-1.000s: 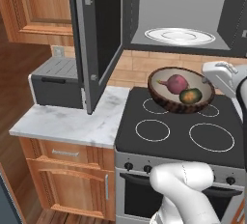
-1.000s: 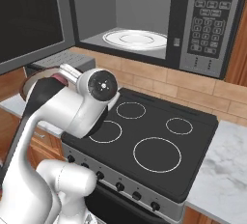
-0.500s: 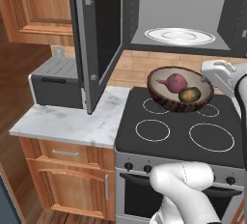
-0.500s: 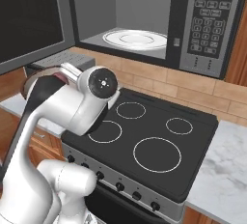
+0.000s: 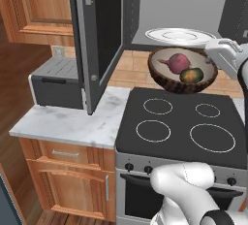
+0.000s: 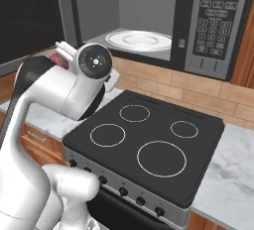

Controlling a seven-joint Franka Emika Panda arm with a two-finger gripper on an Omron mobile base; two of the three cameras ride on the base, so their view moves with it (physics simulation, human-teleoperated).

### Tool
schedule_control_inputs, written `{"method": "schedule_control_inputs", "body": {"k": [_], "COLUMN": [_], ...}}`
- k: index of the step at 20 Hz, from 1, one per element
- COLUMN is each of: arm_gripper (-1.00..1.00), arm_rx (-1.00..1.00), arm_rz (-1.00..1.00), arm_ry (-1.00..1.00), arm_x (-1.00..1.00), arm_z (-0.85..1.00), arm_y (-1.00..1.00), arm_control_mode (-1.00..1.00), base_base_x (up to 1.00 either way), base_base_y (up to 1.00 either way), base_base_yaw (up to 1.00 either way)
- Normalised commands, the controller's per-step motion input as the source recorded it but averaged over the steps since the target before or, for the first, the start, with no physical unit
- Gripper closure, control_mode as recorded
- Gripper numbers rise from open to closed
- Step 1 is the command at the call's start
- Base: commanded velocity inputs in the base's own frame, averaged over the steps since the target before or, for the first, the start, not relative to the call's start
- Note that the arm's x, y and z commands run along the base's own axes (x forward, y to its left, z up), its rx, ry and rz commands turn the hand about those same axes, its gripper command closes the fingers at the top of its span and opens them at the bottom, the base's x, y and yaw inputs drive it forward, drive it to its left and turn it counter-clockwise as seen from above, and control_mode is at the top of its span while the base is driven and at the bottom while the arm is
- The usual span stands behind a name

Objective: Place the bowl containing the onion and squash in the microwave. Close the microwave door and press the start button to microwave the meal.

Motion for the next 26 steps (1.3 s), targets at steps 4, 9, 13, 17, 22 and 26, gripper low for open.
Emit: {"method": "schedule_control_inputs", "body": {"k": [4, 9, 13, 17, 22, 26], "arm_gripper": [1.00, 1.00, 1.00, 1.00, 1.00, 1.00], "arm_rx": [0.00, 0.00, 0.00, 0.00, 0.01, 0.02], "arm_rz": [-0.26, -0.34, -0.33, -0.28, -0.21, -0.14], "arm_ry": [0.00, -0.01, -0.05, -0.01, 0.00, 0.02], "arm_x": [0.00, 0.00, 0.10, 0.26, 0.42, 0.47], "arm_z": [0.40, 0.18, 0.25, 0.18, 0.14, 0.21], "arm_y": [-0.16, -0.19, -0.11, -0.13, -0.24, -0.31], "arm_control_mode": [-1.00, -1.00, -1.00, -1.00, -1.00, -1.00], "base_base_x": [0.00, 0.00, 0.00, 0.00, 0.00, 0.00], "base_base_y": [0.00, 0.00, 0.00, 0.00, 0.00, 0.00], "base_base_yaw": [0.00, 0.00, 0.00, 0.00, 0.00, 0.00]}}
